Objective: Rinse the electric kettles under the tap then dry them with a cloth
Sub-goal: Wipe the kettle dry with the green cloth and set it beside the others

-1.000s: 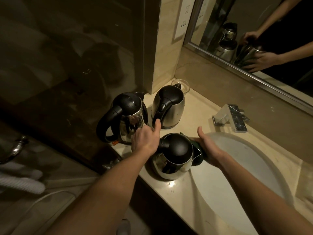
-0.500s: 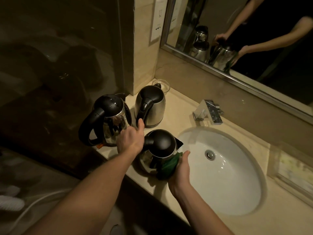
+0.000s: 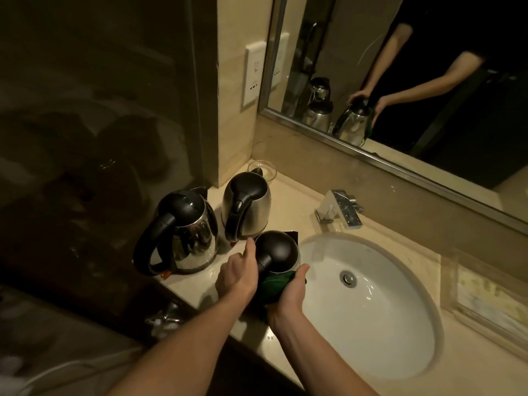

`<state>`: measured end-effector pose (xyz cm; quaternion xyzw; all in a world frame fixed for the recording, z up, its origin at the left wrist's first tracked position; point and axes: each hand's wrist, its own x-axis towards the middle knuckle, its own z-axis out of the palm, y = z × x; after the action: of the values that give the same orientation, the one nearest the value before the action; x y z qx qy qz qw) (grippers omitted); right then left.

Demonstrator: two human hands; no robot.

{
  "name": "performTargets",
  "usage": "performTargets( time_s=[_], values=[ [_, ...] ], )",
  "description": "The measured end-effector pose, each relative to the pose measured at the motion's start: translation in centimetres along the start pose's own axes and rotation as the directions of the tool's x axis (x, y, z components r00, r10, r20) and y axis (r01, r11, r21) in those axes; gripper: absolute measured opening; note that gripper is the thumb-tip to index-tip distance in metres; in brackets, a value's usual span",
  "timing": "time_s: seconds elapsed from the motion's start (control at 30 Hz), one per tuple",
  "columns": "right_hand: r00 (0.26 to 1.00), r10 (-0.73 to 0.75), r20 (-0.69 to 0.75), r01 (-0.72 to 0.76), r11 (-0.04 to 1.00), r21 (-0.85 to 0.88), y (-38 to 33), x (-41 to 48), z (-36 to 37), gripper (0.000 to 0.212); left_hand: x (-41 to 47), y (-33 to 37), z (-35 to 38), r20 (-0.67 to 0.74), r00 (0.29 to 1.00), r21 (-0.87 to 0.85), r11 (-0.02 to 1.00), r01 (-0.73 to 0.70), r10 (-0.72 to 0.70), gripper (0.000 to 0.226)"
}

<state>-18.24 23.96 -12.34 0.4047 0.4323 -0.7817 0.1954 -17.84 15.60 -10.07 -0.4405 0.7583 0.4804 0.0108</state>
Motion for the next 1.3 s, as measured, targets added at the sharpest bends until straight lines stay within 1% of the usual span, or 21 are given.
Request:
performTargets(
  time_s=[0.07,0.1,0.13,0.2,0.23,0.27,0.4,0.57,0.63,0.67,0.8,0.87,0.93,0.97,1.13,1.23,1.3],
  values=[
    [0.999,-0.021,-0.027,0.021,1.000,-0.020,-0.7,-0.1,0.6,0.083,-0.7,0.9,0.9,-0.035,0.999,-0.035,0.999,0.004,-0.006,0.090],
    [0.998,-0.032,-0.045,0.031,0.999,-0.022,-1.0,0.1,0.7,0.091,-1.0,1.6,1.3,-0.045,0.999,-0.033,0.999,-0.025,0.023,0.080],
    [0.998,-0.036,-0.059,0.035,0.999,-0.021,-1.3,0.5,0.8,0.094,-1.1,2.2,1.6,-0.053,0.997,-0.027,0.997,-0.065,0.064,0.074],
    [0.997,-0.038,-0.069,0.038,0.999,-0.002,-2.2,1.0,0.9,0.084,-1.3,3.4,2.2,-0.075,0.991,-0.022,0.994,-0.110,0.109,0.067],
    [0.996,-0.040,-0.077,0.040,0.999,0.001,-2.8,1.0,0.9,0.080,-1.3,3.8,2.6,-0.078,0.992,-0.035,0.994,-0.105,0.103,0.065],
    [0.996,-0.056,-0.074,0.057,0.998,0.010,-3.4,1.6,0.9,0.081,-1.1,4.2,3.1,-0.084,0.992,-0.056,0.994,-0.099,0.094,0.064],
    [0.987,-0.142,-0.077,0.139,0.989,-0.044,-4.5,4.8,0.9,0.092,-0.2,5.6,5.2,-0.106,0.992,-0.122,0.989,-0.078,0.065,0.065],
    [0.986,-0.158,-0.058,0.152,0.984,-0.093,-8.5,6.2,2.6,0.094,1.3,8.9,7.1,-0.114,0.992,-0.195,0.978,-0.079,0.057,0.064],
    [0.980,-0.188,-0.057,0.179,0.974,-0.139,-9.6,8.1,3.3,0.097,2.1,10.5,7.8,-0.126,0.990,-0.225,0.971,-0.082,0.054,0.064],
    [0.979,-0.196,-0.055,0.186,0.971,-0.154,-9.9,9.4,3.6,0.099,2.5,11.3,8.2,-0.134,0.990,-0.247,0.965,-0.086,0.054,0.066],
    [0.971,-0.235,-0.053,0.217,0.948,-0.234,-11.6,14.1,4.7,0.107,3.9,14.1,9.6,-0.162,0.986,-0.329,0.940,-0.091,0.039,0.090],
    [0.970,-0.240,-0.034,0.223,0.940,-0.257,-13.0,14.1,5.8,0.101,4.9,14.9,10.3,-0.178,0.984,-0.331,0.941,-0.071,0.011,0.093],
    [0.971,-0.240,-0.020,0.227,0.940,-0.254,-14.0,13.7,6.5,0.093,5.7,15.5,10.9,-0.191,0.982,-0.322,0.944,-0.065,0.002,0.093],
    [0.972,-0.236,-0.011,0.227,0.943,-0.243,-14.5,13.7,6.7,0.092,5.9,15.7,11.2,-0.194,0.981,-0.321,0.945,-0.064,0.001,0.091],
    [0.975,-0.219,0.034,0.220,0.935,-0.278,-15.2,15.4,7.2,0.103,7.4,15.7,12.4,-0.211,0.977,-0.356,0.934,-0.042,-0.036,0.094],
    [0.970,-0.236,0.059,0.242,0.923,-0.299,-15.5,15.7,7.8,0.107,8.4,15.3,12.9,-0.228,0.972,-0.373,0.927,-0.034,-0.057,0.091],
    [0.967,-0.246,0.063,0.253,0.913,-0.320,-15.6,15.8,8.0,0.110,8.7,15.6,12.8,-0.240,0.970,-0.354,0.934,-0.045,-0.044,0.086]
  ],
)
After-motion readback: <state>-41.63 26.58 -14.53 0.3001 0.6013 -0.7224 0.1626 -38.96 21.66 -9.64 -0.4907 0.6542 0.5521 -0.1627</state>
